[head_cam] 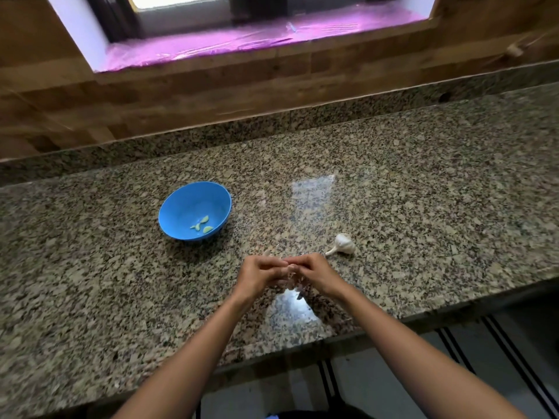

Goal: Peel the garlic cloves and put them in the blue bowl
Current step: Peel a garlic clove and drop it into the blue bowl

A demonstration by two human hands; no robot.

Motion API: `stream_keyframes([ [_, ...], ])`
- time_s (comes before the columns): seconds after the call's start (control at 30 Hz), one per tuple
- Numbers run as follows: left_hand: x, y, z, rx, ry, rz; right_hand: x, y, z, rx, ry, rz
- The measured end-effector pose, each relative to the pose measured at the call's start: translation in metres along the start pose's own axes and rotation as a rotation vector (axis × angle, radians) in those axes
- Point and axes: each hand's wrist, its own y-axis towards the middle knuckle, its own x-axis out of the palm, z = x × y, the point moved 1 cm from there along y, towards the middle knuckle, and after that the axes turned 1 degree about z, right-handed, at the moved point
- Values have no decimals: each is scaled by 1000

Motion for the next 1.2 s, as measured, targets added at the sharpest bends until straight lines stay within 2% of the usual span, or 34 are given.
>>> stream_keyframes([
  [0.13,-6,-1,3,71,6,24,-7,3,-5,47,-54,-103],
  [0.17,-7,-1,3,133,107,23,-8,4,-6,42,-87,-111],
  [0.23,-8,-5,3,343,545,28,-10,3,-6,32,-129,-132],
  [0.3,-11,-6,1,581,939,-38,-10,1,-6,11,-154,-133],
  [0.33,-13,-5,0,644,1055,-86,-9,0,-6,-11,-180,-119],
  [0.4,-14,-3,0,643,1151,-143,-9,1,-5,-81,-253,-86],
  [0.47,-14,-3,2,569,1106,-166,-9,1,-6,-195,-327,-59],
  [0.57,-13,-3,6,314,893,-222,-7,1,-7,-334,-422,-14],
  [0.67,-12,-3,11,39,547,-299,-7,2,-6,-422,-471,13],
  [0.77,-14,2,14,-258,23,-352,-10,5,-9,-456,-519,-13],
  [0.8,-15,3,14,-344,-101,-353,-11,6,-9,-462,-534,-30],
  [0.83,-15,4,13,-370,-111,-344,-11,6,-10,-452,-531,-48],
  [0.9,-14,4,11,-187,230,-290,-11,7,-9,-303,-385,-90],
  [0.97,-13,3,6,176,624,-204,-10,5,-9,-85,2,-146],
  [1.03,-16,2,2,571,805,-131,-9,2,-7,53,277,-220],
  [1.1,-22,5,-8,851,934,-120,-9,0,-7,130,417,-316],
  [1.13,-21,7,-10,870,948,-117,-9,0,-9,140,438,-335],
  [1.17,-19,8,-11,776,911,-101,-9,0,-10,115,391,-309],
  [1.2,-16,7,-8,544,781,-104,-9,1,-10,63,275,-249],
])
